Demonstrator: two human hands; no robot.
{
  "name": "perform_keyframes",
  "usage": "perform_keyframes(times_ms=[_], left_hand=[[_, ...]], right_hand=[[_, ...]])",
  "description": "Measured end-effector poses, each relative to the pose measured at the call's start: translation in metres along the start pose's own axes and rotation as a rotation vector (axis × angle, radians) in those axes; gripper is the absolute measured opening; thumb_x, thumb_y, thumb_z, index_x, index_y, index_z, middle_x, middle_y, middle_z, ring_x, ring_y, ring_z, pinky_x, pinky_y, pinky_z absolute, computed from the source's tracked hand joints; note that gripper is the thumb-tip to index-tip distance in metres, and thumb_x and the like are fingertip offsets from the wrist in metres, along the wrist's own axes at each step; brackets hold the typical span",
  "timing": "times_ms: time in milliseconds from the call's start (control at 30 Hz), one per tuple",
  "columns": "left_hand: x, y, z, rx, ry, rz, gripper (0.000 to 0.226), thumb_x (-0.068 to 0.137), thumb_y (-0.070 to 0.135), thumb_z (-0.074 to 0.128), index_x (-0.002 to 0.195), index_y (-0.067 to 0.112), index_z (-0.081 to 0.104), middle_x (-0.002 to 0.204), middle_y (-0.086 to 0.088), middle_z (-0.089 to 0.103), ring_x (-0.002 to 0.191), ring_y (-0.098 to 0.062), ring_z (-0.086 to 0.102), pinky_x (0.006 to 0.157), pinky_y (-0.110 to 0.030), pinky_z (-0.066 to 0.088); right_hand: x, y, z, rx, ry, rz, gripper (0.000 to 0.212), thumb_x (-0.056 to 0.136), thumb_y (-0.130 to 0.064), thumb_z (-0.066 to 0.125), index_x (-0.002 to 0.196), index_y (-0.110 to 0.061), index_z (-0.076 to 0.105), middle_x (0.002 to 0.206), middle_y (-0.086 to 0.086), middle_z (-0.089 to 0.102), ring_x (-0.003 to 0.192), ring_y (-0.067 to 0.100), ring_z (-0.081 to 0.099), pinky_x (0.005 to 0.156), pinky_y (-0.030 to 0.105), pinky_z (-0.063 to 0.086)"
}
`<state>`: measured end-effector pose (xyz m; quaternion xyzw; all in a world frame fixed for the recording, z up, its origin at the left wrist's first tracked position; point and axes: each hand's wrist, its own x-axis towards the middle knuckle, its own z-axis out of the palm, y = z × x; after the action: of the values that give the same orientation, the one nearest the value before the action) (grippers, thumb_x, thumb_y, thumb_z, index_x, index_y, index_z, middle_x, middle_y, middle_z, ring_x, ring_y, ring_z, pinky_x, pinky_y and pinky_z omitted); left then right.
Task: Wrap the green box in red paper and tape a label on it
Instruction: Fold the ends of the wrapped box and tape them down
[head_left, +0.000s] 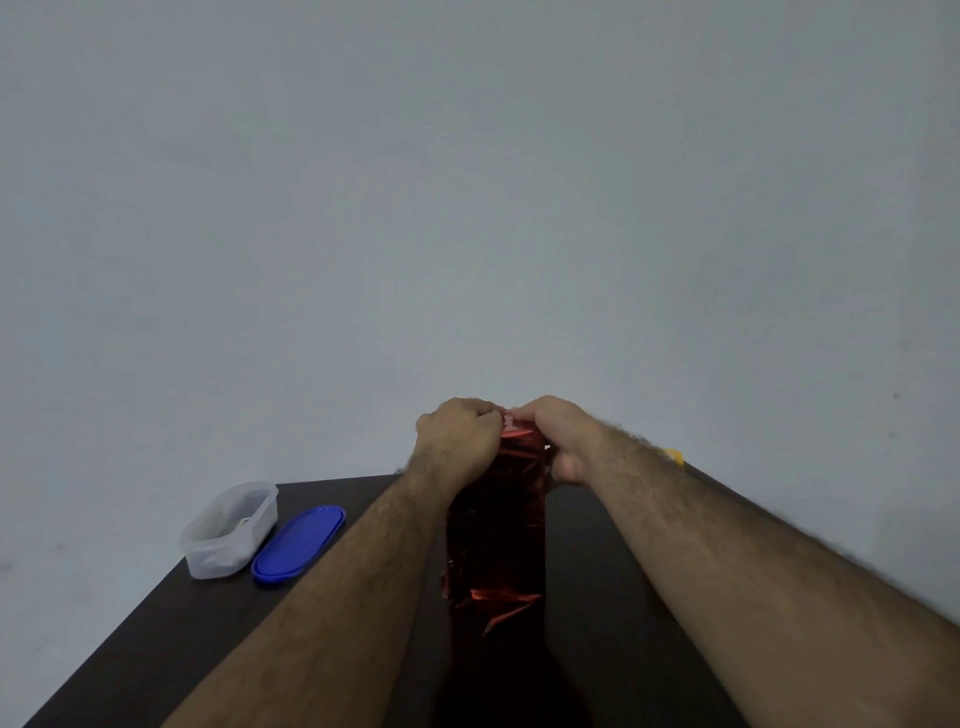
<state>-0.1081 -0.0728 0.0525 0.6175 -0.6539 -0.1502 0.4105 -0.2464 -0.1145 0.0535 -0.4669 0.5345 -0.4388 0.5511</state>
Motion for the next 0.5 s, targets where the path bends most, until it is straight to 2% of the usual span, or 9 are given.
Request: perform_keyframes(times_ms=[67, 100, 133, 200, 267, 333, 367, 433, 500], left_hand=[[-0.005, 0.004, -0.004, -0.008, 0.017, -0.039, 0.043, 0.094, 0.039, 0.042, 0.116, 0.037, 0.078, 0.124, 0.011, 0.073, 0.123, -0.023, 0.054, 0.104, -0.039, 0.048], [-0.008, 0.007, -0.007, 0.013, 0.024, -0.054, 0.044, 0.097, 0.042, 0.040, 0.117, 0.032, 0.077, 0.127, 0.006, 0.072, 0.121, -0.025, 0.053, 0.107, -0.043, 0.046], [-0.012, 0.012, -0.011, 0.044, 0.015, -0.073, 0.046, 0.100, 0.043, 0.036, 0.117, 0.025, 0.075, 0.129, 0.001, 0.070, 0.117, -0.027, 0.052, 0.109, -0.045, 0.042], [-0.015, 0.020, -0.018, 0.112, -0.013, -0.129, 0.045, 0.107, 0.037, 0.031, 0.118, 0.014, 0.069, 0.128, -0.005, 0.065, 0.111, -0.029, 0.049, 0.113, -0.046, 0.035], [-0.016, 0.023, -0.026, 0.151, -0.047, -0.168, 0.042, 0.105, 0.038, 0.034, 0.120, 0.012, 0.064, 0.126, -0.001, 0.060, 0.119, -0.030, 0.051, 0.116, -0.045, 0.034], [-0.018, 0.024, -0.036, 0.132, -0.095, -0.175, 0.050, 0.095, 0.046, 0.037, 0.118, 0.013, 0.067, 0.128, -0.005, 0.066, 0.120, -0.031, 0.058, 0.112, -0.050, 0.043], [-0.018, 0.025, -0.040, 0.118, -0.134, -0.153, 0.051, 0.097, 0.047, 0.038, 0.118, 0.012, 0.069, 0.125, -0.009, 0.068, 0.115, -0.032, 0.062, 0.107, -0.048, 0.048], [-0.023, 0.030, -0.046, 0.048, -0.199, -0.141, 0.043, 0.110, 0.036, 0.039, 0.121, 0.007, 0.068, 0.107, -0.009, 0.068, 0.092, -0.029, 0.066, 0.086, -0.039, 0.054], [-0.029, 0.036, -0.053, -0.007, -0.204, -0.192, 0.035, 0.109, 0.022, 0.042, 0.119, -0.001, 0.066, 0.096, -0.012, 0.066, 0.069, -0.026, 0.062, 0.067, -0.036, 0.054]], right_hand=[[0.005, 0.001, 0.002, 0.082, 0.097, -0.065, 0.017, 0.098, -0.015, 0.054, 0.097, -0.011, 0.071, 0.086, 0.009, 0.069, 0.070, 0.026, 0.065, 0.064, 0.037, 0.056], [0.008, 0.000, 0.003, 0.110, 0.178, -0.134, 0.020, 0.101, -0.015, 0.049, 0.099, -0.009, 0.068, 0.086, 0.010, 0.067, 0.069, 0.025, 0.062, 0.060, 0.034, 0.055], [0.011, 0.001, 0.005, 0.093, 0.281, -0.219, 0.026, 0.105, -0.023, 0.046, 0.101, -0.007, 0.066, 0.090, 0.011, 0.068, 0.072, 0.025, 0.060, 0.061, 0.033, 0.054], [0.006, 0.005, 0.007, -0.125, 0.463, -0.404, 0.043, 0.109, -0.046, 0.043, 0.099, -0.009, 0.063, 0.094, 0.006, 0.065, 0.083, 0.023, 0.058, 0.072, 0.033, 0.048], [-0.008, 0.012, 0.011, -0.321, 0.522, -0.554, 0.050, 0.103, -0.062, 0.047, 0.101, -0.015, 0.064, 0.102, 0.000, 0.061, 0.093, 0.021, 0.060, 0.077, 0.032, 0.044], [-0.021, 0.019, 0.016, -0.366, 0.430, -0.609, 0.055, 0.096, -0.070, 0.055, 0.115, -0.019, 0.065, 0.117, -0.002, 0.057, 0.104, 0.020, 0.061, 0.084, 0.033, 0.047], [-0.024, 0.022, 0.019, -0.364, 0.362, -0.608, 0.060, 0.094, -0.072, 0.057, 0.123, -0.020, 0.063, 0.121, -0.001, 0.058, 0.108, 0.020, 0.061, 0.086, 0.034, 0.048], [-0.027, 0.025, 0.023, -0.338, 0.215, -0.554, 0.071, 0.089, -0.079, 0.056, 0.129, -0.021, 0.061, 0.124, 0.000, 0.063, 0.109, 0.020, 0.062, 0.083, 0.034, 0.049], [-0.028, 0.029, 0.025, -0.297, 0.125, -0.520, 0.086, 0.077, -0.093, 0.052, 0.125, -0.023, 0.064, 0.123, -0.001, 0.068, 0.108, 0.019, 0.064, 0.079, 0.034, 0.049]])
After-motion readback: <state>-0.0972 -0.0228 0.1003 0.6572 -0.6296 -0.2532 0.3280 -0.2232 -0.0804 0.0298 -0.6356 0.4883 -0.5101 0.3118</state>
